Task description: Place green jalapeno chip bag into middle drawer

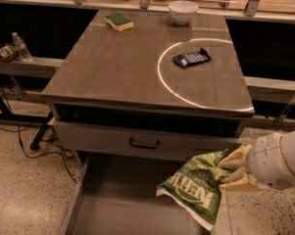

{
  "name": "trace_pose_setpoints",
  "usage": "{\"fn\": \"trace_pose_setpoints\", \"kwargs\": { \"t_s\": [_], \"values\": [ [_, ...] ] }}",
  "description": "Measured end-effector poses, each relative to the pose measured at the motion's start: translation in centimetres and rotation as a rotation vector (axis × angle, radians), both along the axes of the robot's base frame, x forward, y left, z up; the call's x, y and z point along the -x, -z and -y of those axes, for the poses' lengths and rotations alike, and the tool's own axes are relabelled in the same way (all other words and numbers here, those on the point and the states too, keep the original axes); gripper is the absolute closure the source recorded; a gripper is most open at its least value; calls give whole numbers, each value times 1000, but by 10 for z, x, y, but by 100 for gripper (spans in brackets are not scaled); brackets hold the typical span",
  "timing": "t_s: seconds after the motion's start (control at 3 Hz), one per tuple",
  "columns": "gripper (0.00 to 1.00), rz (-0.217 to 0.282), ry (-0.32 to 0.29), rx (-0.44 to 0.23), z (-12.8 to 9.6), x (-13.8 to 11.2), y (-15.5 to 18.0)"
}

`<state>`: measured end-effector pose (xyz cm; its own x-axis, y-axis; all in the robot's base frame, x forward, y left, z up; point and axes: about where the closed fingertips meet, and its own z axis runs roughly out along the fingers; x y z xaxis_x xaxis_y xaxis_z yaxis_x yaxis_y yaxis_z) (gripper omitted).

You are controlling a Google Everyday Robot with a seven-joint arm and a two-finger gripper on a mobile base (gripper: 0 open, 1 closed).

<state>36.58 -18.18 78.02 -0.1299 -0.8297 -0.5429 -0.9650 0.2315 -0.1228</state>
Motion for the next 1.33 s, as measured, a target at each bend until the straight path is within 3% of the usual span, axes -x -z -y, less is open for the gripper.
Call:
{"fn": "trace_pose_setpoints", "kwargs": {
  "t_s": [0.33, 1.0, 1.33],
  "values": [
    [100, 3, 4, -22, -15, -1, 25],
    [100, -15, 28, -47, -66, -12, 129],
    [100, -8, 63, -61, -79, -25, 177]
  ]
}}
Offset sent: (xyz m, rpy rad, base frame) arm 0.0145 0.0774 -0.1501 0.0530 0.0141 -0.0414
